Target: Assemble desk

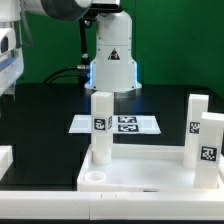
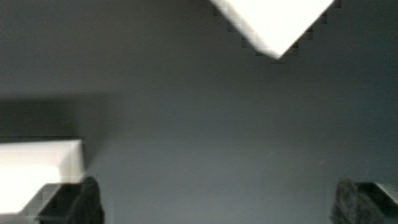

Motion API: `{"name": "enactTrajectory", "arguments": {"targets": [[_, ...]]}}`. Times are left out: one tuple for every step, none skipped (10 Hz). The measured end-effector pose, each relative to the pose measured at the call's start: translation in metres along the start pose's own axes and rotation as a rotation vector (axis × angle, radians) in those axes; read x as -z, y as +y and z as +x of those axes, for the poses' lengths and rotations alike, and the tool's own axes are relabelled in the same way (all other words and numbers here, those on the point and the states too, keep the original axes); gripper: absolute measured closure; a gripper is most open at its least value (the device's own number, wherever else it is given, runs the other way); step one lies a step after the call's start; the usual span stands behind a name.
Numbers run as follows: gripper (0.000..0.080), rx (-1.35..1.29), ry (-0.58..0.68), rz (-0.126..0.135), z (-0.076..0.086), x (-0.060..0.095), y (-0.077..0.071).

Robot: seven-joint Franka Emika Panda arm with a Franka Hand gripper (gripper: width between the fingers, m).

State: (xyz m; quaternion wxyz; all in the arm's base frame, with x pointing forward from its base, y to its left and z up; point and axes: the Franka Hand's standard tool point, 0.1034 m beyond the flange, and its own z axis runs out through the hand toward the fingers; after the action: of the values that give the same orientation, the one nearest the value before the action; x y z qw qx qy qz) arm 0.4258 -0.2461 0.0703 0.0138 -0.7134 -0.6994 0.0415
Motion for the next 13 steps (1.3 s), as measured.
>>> {"name": "enactTrajectory", "arguments": {"targets": [[0.0151,0.040,-0.008,0.015,-0.014,-0.005,-0.012],[0.0151,0.040,-0.008,0.027,-0.022,-0.009,-0.020],[0.0151,0.018,-0.010,0.026,-0.021,-0.008,-0.018],[0.0151,0.018,-0.012,0.028,-0.021,-0.008,-0.019],[0.0151,0.013,-0.013,0.029,-0.022,-0.008,-0.019],[0.0151,0.028,-0.009,0.038,-0.024,-0.008,-0.019],[0.0151,0.067,-0.008,0.055,-0.033,-0.005,-0.009],[0.0151,0.120,-0.018,0.056,-0.033,-0.014,-0.005],[0.0151,0.146,0.013,0.086,-0.027,-0.014,-0.004],[0.0151,0.144,0.026,0.092,-0.026,-0.007,0.006],[0.0151,0.161,0.014,0.074,-0.027,-0.006,0.006],[0.0151,0.240,0.009,0.084,-0.029,-0.007,0.002],[0.0151,0.259,0.003,0.089,-0.031,-0.007,0.001]]}}
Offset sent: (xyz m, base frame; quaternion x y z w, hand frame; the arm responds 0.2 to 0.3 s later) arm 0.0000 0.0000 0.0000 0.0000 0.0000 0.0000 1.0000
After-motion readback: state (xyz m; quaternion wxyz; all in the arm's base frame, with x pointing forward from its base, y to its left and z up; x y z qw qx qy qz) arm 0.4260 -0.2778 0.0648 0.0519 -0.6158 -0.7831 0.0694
